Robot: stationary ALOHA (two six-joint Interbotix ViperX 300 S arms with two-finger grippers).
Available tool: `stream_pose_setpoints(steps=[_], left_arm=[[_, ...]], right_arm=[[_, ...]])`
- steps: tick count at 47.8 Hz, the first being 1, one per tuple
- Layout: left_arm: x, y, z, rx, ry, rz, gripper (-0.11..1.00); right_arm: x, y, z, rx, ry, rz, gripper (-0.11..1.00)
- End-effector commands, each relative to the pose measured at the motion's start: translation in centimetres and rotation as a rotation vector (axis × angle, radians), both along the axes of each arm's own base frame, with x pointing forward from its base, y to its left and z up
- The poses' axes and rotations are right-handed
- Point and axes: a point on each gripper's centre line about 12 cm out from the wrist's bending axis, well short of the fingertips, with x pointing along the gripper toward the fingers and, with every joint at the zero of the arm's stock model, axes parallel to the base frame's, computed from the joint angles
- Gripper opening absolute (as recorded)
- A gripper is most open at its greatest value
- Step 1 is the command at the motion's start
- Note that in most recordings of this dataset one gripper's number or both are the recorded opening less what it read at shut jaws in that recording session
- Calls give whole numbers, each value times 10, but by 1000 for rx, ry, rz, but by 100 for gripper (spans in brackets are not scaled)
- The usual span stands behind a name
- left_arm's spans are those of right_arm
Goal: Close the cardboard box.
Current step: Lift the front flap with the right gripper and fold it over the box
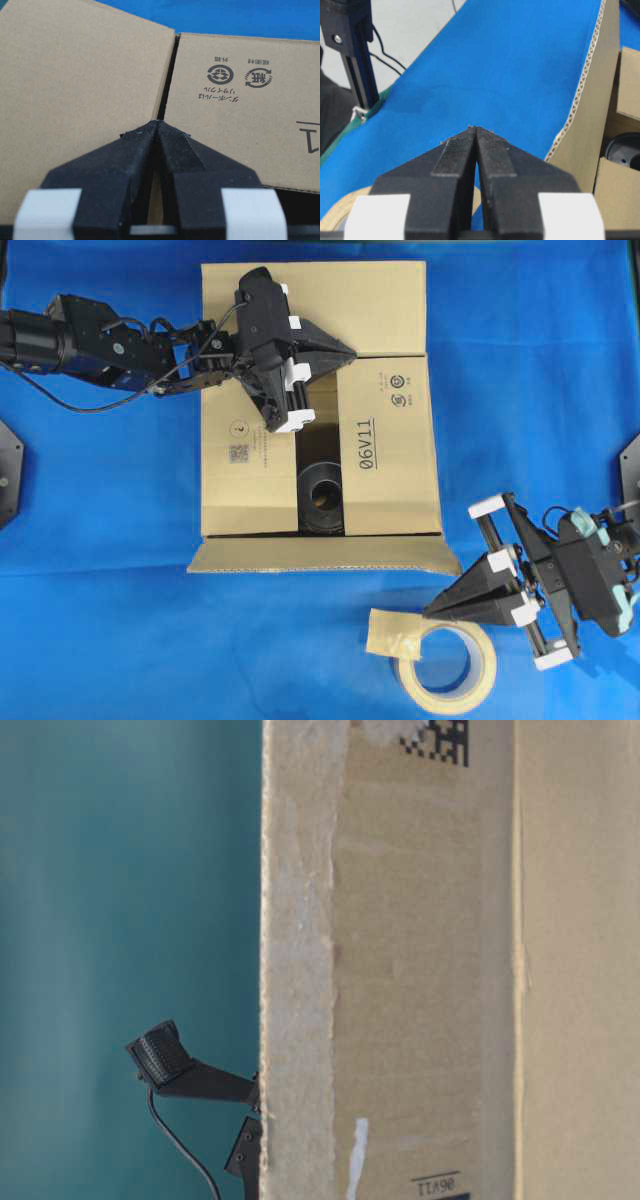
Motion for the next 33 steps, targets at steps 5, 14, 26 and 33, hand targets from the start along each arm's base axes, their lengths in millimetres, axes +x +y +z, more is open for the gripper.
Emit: stream_pose_setpoints(steps=[5, 14, 26, 33], left_arm=[[1, 2, 9, 5, -24, 5, 2], [1, 1, 8, 2, -23, 4, 2], [1, 0, 8, -1, -24, 3, 2], [1, 0, 8, -2, -20, 3, 2]], right_arm=[[3, -13, 10, 17, -33, -46, 2], [0, -41, 15, 23, -57, -129, 2], [0, -85, 10, 27, -13, -280, 2], [3, -105, -5, 37, 65, -363, 2]])
